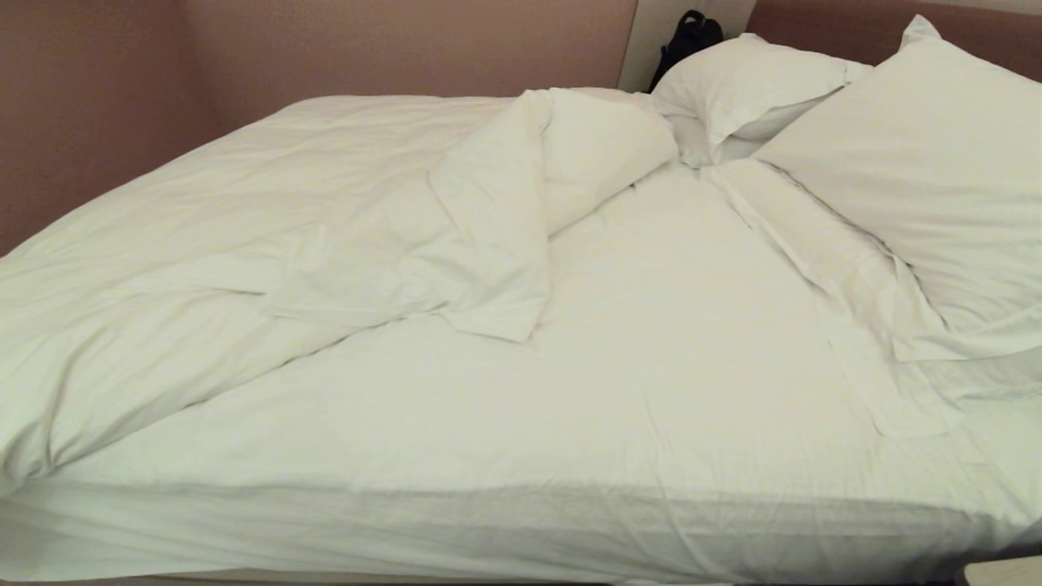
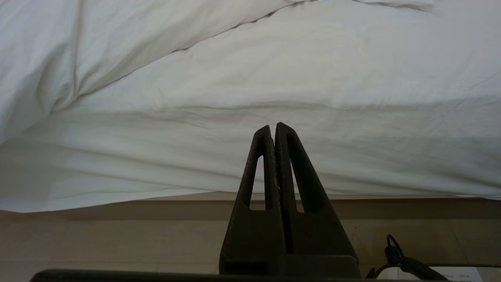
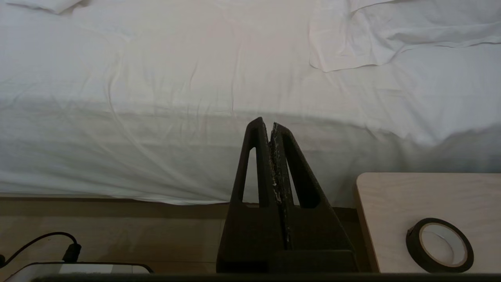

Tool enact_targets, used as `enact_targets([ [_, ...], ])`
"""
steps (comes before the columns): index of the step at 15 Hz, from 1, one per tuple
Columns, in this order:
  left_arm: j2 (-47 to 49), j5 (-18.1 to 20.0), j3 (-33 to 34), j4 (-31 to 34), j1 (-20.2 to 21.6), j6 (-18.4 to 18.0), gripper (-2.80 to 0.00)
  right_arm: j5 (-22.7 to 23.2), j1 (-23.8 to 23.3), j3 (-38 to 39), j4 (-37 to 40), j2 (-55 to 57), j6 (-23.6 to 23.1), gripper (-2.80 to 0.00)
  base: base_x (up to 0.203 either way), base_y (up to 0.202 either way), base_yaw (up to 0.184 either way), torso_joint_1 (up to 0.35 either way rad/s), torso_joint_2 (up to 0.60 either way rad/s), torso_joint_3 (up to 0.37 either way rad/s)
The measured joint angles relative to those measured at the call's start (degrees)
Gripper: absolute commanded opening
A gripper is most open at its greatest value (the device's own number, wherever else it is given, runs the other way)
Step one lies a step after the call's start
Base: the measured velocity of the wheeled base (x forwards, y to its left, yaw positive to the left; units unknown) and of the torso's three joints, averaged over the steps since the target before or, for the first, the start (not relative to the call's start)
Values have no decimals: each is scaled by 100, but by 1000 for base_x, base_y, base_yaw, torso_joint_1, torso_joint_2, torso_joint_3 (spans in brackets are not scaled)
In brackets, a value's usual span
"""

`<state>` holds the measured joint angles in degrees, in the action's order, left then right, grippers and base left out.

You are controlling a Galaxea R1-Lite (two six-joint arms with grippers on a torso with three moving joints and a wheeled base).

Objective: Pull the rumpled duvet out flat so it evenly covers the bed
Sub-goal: Hold the folded corner of the quilt

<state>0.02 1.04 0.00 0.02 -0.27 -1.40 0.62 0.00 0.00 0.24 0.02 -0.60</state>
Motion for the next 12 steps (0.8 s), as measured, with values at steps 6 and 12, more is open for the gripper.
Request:
enact_targets([
  [6, 0, -2, 0, -2, 0, 0, -280, -2, -5, 0, 2, 0, 0, -280, 0, 0, 0, 0, 0, 0],
  [12, 0, -7, 0, -2, 0, 0, -280, 0, 0, 0, 2, 0, 0, -280, 0, 0, 0, 0, 0, 0],
])
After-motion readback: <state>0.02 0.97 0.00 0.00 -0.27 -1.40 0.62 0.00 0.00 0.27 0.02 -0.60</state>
